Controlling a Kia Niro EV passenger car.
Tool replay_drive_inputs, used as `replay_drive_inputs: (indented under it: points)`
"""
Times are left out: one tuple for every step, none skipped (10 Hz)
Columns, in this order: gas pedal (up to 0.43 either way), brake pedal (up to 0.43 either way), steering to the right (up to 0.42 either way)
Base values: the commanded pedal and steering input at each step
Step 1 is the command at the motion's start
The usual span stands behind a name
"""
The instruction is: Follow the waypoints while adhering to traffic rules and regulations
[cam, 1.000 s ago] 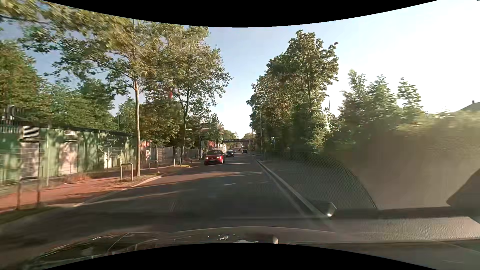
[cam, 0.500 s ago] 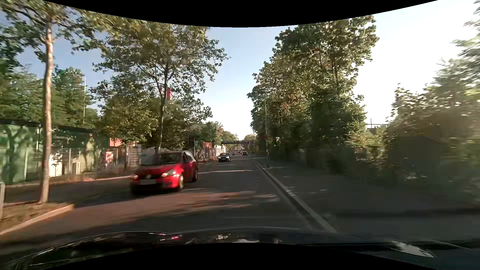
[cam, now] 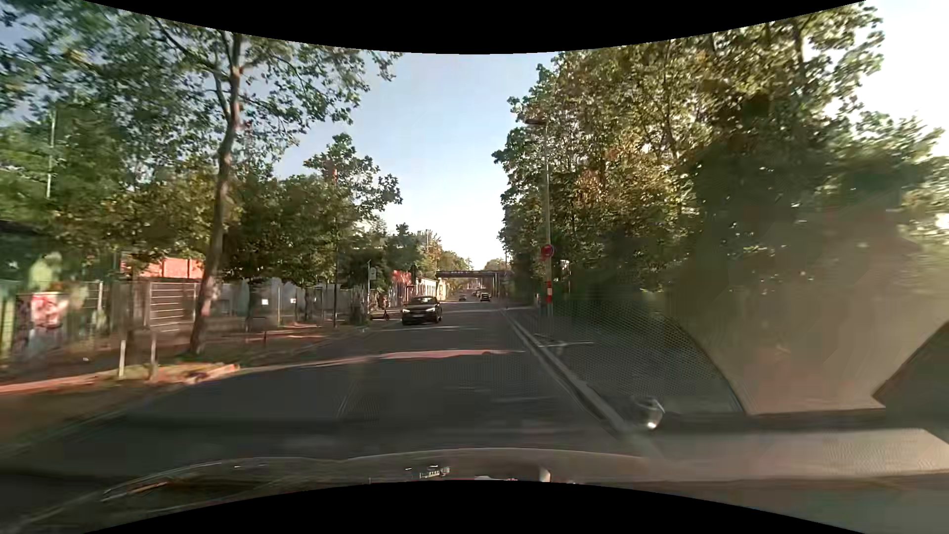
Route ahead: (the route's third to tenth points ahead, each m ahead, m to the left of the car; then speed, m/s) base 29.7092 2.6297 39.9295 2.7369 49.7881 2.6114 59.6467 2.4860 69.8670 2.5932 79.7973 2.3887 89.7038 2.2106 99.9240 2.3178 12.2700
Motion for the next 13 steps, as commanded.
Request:
replay_drive_inputs:
  points:
    - [0.067, 0.000, -0.007]
    - [0.067, 0.000, -0.007]
    - [0.067, 0.000, -0.008]
    - [0.067, 0.000, -0.007]
    - [0.067, 0.000, -0.007]
    - [0.067, 0.000, -0.006]
    - [0.067, 0.000, -0.001]
    - [0.067, 0.000, 0.001]
    - [0.067, 0.000, 0.001]
    - [0.079, 0.000, 0.001]
    - [0.079, 0.000, 0.001]
    - [0.079, 0.000, 0.001]
    - [0.079, 0.000, 0.001]
